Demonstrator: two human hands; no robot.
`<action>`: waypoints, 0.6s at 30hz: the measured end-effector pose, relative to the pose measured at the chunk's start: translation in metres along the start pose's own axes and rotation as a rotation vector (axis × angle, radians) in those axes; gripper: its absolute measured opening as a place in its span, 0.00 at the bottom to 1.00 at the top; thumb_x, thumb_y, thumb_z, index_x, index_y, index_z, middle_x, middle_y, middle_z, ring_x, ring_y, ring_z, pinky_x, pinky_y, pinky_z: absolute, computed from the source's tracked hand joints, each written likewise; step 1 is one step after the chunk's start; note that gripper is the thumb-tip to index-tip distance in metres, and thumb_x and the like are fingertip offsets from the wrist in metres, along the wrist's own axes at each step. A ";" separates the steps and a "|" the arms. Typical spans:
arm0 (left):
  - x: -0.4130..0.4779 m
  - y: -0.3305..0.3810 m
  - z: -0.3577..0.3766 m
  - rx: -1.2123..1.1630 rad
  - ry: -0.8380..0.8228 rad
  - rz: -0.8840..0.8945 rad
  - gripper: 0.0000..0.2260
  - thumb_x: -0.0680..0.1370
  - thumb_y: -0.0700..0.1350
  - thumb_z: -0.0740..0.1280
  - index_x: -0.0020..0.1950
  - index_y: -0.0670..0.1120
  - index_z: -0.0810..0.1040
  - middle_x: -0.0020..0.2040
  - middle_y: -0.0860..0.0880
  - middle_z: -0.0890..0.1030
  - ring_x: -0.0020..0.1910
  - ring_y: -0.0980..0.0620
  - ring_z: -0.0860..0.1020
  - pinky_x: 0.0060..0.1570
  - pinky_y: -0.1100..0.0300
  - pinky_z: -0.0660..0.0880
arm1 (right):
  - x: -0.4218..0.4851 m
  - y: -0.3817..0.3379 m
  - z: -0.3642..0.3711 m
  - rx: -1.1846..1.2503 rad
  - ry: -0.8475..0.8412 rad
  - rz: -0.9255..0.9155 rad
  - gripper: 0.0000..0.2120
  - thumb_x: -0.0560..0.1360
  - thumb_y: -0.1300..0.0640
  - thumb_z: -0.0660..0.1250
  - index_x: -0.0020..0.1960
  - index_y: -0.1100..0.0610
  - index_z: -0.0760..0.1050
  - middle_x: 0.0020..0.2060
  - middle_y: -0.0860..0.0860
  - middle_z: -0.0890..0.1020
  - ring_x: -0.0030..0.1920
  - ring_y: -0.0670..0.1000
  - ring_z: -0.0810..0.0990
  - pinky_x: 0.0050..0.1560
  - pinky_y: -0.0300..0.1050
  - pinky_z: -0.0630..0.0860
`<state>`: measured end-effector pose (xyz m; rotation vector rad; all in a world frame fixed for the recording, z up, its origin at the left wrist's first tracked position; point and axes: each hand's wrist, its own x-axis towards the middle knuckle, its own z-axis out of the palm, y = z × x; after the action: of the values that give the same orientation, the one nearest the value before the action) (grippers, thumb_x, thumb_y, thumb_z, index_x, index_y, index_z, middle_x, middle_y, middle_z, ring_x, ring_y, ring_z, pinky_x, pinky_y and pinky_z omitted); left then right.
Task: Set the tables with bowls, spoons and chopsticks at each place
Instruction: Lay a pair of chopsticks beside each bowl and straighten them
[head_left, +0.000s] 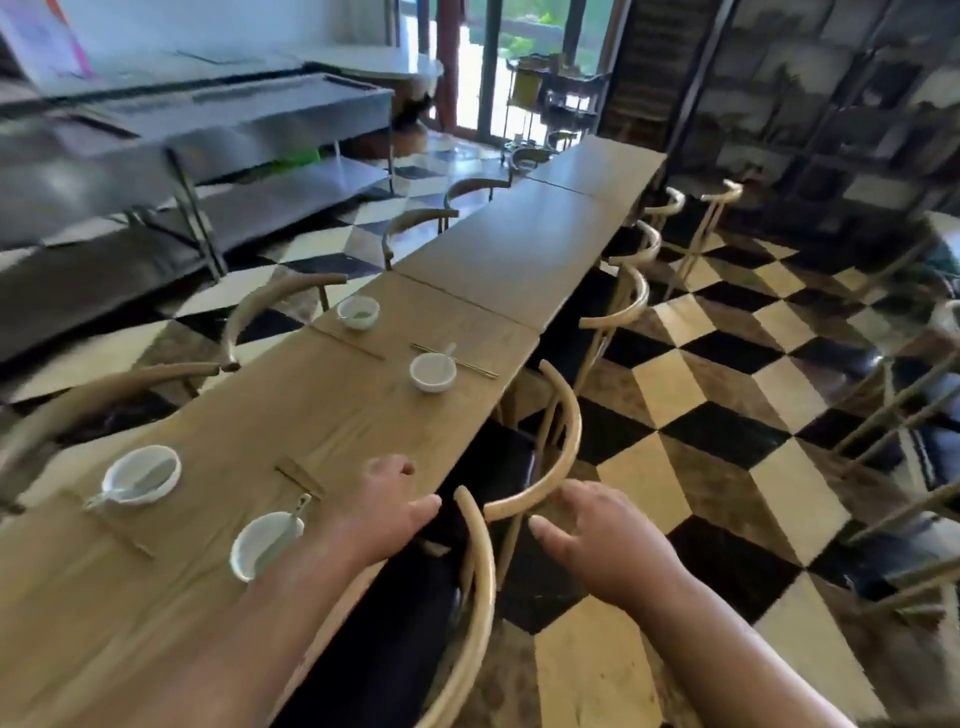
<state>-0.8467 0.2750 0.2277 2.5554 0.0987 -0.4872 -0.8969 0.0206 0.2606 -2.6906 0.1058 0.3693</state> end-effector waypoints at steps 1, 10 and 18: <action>0.002 -0.007 0.000 -0.005 0.037 -0.064 0.35 0.73 0.70 0.65 0.76 0.54 0.71 0.73 0.50 0.76 0.65 0.46 0.80 0.62 0.51 0.76 | 0.014 0.003 -0.001 -0.003 -0.023 -0.059 0.25 0.81 0.36 0.66 0.74 0.44 0.73 0.67 0.44 0.79 0.68 0.46 0.77 0.67 0.48 0.79; -0.069 -0.034 -0.003 -0.074 0.331 -0.540 0.31 0.72 0.71 0.65 0.71 0.58 0.75 0.67 0.52 0.82 0.60 0.47 0.81 0.56 0.51 0.79 | 0.108 -0.031 0.001 -0.113 -0.217 -0.475 0.20 0.81 0.40 0.64 0.70 0.45 0.77 0.65 0.45 0.81 0.67 0.49 0.78 0.63 0.47 0.78; -0.103 -0.078 0.014 -0.214 0.488 -0.705 0.28 0.78 0.66 0.69 0.74 0.55 0.74 0.73 0.53 0.77 0.67 0.49 0.78 0.59 0.52 0.76 | 0.126 -0.103 0.059 -0.214 -0.373 -0.704 0.19 0.79 0.39 0.64 0.67 0.43 0.76 0.60 0.44 0.81 0.64 0.50 0.77 0.61 0.50 0.78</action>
<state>-0.9602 0.3374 0.2158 2.3143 1.1794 -0.0722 -0.7769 0.1364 0.2155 -2.5863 -1.0028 0.6608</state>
